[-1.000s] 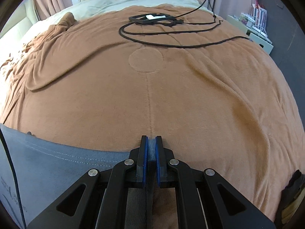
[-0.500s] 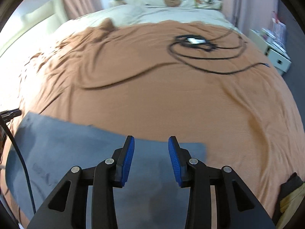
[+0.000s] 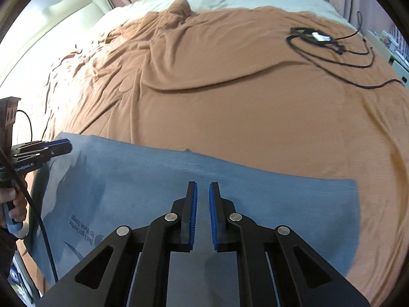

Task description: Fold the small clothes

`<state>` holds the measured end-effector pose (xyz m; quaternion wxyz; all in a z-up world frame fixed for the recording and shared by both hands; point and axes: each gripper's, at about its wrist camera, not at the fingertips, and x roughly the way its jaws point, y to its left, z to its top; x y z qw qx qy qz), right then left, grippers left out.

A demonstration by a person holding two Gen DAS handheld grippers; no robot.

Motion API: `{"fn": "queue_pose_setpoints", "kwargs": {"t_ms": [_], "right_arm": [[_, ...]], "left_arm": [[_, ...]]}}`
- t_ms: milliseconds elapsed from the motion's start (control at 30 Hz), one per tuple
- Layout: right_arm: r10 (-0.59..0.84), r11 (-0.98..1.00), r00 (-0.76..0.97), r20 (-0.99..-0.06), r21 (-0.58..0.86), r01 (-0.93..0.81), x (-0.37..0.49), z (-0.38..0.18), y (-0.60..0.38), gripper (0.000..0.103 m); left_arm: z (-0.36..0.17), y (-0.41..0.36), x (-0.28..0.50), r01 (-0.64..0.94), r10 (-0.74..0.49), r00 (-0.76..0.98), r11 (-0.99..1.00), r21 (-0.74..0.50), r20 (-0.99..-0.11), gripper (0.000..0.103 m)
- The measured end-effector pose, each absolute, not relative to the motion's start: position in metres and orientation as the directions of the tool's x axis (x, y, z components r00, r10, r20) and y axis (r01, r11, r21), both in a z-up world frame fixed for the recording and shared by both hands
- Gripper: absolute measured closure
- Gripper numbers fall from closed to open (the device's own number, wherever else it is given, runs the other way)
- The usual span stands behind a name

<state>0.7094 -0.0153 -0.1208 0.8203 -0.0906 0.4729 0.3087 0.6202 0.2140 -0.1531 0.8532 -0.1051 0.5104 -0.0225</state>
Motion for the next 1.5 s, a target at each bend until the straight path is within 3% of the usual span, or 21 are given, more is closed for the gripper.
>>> {"fn": "queue_pose_setpoints", "kwargs": {"t_ms": [400, 700, 1067, 1500], "right_arm": [[0.416, 0.796, 0.350, -0.839, 0.150, -0.586, 0.740, -0.155, 0.022, 0.102], [0.412, 0.817, 0.360, -0.837, 0.165, -0.552, 0.744, -0.155, 0.029, 0.103], [0.448, 0.797, 0.313, -0.838, 0.215, -0.565, 0.698, -0.118, -0.019, 0.101], [0.408, 0.834, 0.324, -0.854, 0.204, -0.513, 0.626, -0.108, -0.101, 0.096]], "left_arm": [[-0.190, 0.197, 0.656, -0.067, -0.136, 0.452, 0.980, -0.185, -0.882, 0.097], [-0.183, 0.198, 0.660, -0.113, -0.109, 0.441, 0.978, -0.176, -0.891, 0.100], [-0.147, 0.210, 0.588, -0.134, -0.101, 0.440, 0.975, -0.177, -0.892, 0.096], [-0.163, 0.238, 0.483, -0.229, -0.072, 0.385, 0.958, -0.171, -0.920, 0.094]]}}
